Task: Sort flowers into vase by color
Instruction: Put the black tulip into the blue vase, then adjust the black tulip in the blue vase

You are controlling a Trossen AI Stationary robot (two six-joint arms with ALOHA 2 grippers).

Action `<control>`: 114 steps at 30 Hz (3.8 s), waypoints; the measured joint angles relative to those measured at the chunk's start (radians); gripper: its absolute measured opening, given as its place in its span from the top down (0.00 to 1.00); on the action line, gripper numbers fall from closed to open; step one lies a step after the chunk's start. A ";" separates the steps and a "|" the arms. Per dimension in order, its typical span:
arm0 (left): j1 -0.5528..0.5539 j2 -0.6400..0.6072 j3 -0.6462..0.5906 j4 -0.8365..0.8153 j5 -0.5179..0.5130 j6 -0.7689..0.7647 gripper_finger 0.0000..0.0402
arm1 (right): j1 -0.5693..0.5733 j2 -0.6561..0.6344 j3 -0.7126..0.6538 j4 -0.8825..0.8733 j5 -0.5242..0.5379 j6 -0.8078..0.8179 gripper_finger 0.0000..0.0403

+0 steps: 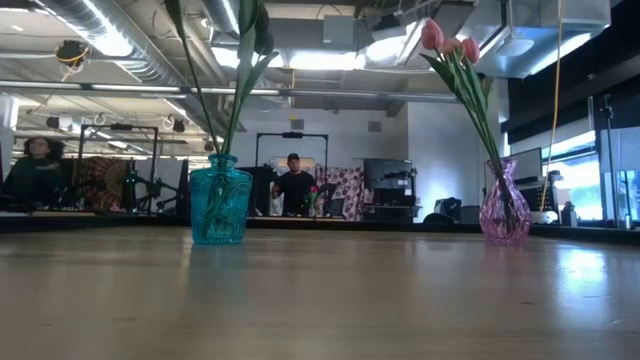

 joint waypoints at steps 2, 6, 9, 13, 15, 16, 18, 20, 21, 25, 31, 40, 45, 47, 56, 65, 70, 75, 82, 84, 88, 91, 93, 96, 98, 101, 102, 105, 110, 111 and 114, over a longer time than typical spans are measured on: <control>0.003 0.000 0.000 -0.026 0.000 -0.013 0.67 | 0.000 0.000 0.000 0.000 0.000 0.000 0.41; 0.002 0.000 0.000 -0.072 0.000 -0.021 0.72 | 0.000 0.000 0.000 0.000 0.011 0.000 0.41; 0.002 0.000 0.000 -0.071 0.000 -0.020 0.81 | 0.000 0.000 0.000 0.000 0.012 0.000 0.41; 0.002 0.000 0.000 -0.073 -0.001 -0.014 0.95 | 0.000 0.000 0.000 -0.007 0.012 0.000 0.41; 0.000 0.000 0.000 -0.098 -0.001 -0.014 0.98 | 0.000 0.000 0.000 -0.009 0.013 0.000 0.41; -0.002 0.000 0.000 -0.111 0.000 -0.013 0.99 | 0.000 0.000 0.000 -0.009 0.013 0.000 0.41; -0.008 0.000 0.000 -0.124 -0.001 -0.012 0.99 | 0.000 0.000 0.000 -0.008 0.013 0.000 0.41; -0.016 0.000 0.000 -0.126 -0.001 0.004 0.99 | 0.000 0.000 0.000 -0.008 0.013 0.000 0.41; -0.020 0.000 0.000 -0.129 -0.001 0.020 0.99 | 0.000 0.000 0.000 -0.008 0.013 0.000 0.41; -0.038 0.000 0.000 -0.144 -0.001 0.101 0.99 | 0.000 0.000 0.000 -0.008 0.012 0.000 0.41; -0.050 0.000 0.000 -0.163 -0.001 0.144 0.99 | 0.000 0.000 0.000 -0.008 0.012 0.000 0.41; -0.029 0.000 0.000 -0.168 -0.001 0.113 0.84 | 0.000 0.000 0.000 -0.009 0.012 0.000 0.41; -0.027 0.000 0.000 -0.182 -0.001 0.121 0.76 | 0.000 0.000 0.000 -0.088 0.011 0.076 0.41; -0.028 0.000 0.000 -0.228 -0.001 0.131 0.75 | 0.000 0.000 0.000 -0.117 0.011 0.116 0.41; -0.064 0.000 0.000 -0.399 -0.001 0.045 0.79 | 0.000 0.000 0.000 -0.187 0.011 0.181 0.41; -0.135 0.000 0.000 -0.390 0.250 -0.143 0.86 | -0.008 0.000 0.000 -0.188 0.011 0.180 0.41; -0.171 -0.021 0.000 -0.320 0.471 -0.177 0.91 | -0.025 0.000 0.000 -0.179 -0.010 0.178 0.41; -0.190 -0.130 0.000 -0.485 0.819 -0.348 0.99 | -0.049 0.000 0.000 -0.177 -0.052 0.191 0.41; -0.203 -0.288 0.000 -0.720 0.990 -0.481 1.00 | -0.048 0.000 0.000 -0.183 -0.049 0.201 0.41; -0.187 -0.321 0.000 -0.780 0.899 -0.479 1.00 | -0.048 0.000 0.000 -0.183 -0.049 0.201 0.41; -0.124 -0.348 0.000 -0.821 0.741 -0.446 1.00 | -0.048 0.000 0.000 -0.191 -0.049 0.201 0.41; -0.071 -0.348 0.000 -0.824 0.723 -0.417 1.00 | -0.047 0.000 0.000 -0.210 -0.048 0.202 0.41; -0.042 -0.348 0.000 -0.846 0.724 -0.418 1.00 | -0.047 0.000 0.000 -0.211 -0.048 0.202 0.41; -0.007 -0.348 0.000 -0.894 0.696 -0.440 1.00 | -0.047 0.000 0.000 -0.213 -0.048 0.202 0.41; 0.004 -0.348 0.000 -0.906 0.646 -0.440 1.00 | -0.047 0.000 0.000 -0.219 -0.048 0.202 0.41; 0.020 -0.349 0.000 -0.907 0.596 -0.441 1.00 | -0.047 0.000 0.000 -0.226 -0.047 0.205 0.41; 0.023 -0.355 0.000 -0.915 0.578 -0.441 1.00 | -0.047 0.000 0.000 -0.228 -0.047 0.209 0.41; 0.023 -0.395 0.000 -0.972 0.521 -0.467 1.00 | -0.049 0.000 0.000 -0.240 -0.046 0.235 0.41; 0.011 -0.492 0.000 -1.104 0.513 -0.557 1.00 | -0.088 -0.001 0.001 -0.311 -0.073 0.327 0.41; 0.004 -0.504 0.000 -1.124 0.532 -0.571 1.00 | -0.103 -0.001 0.001 -0.346 -0.090 0.357 0.41; -0.031 -0.507 0.000 -1.198 0.624 -0.605 1.00 | -0.155 -0.001 0.001 -0.474 -0.192 0.487 0.41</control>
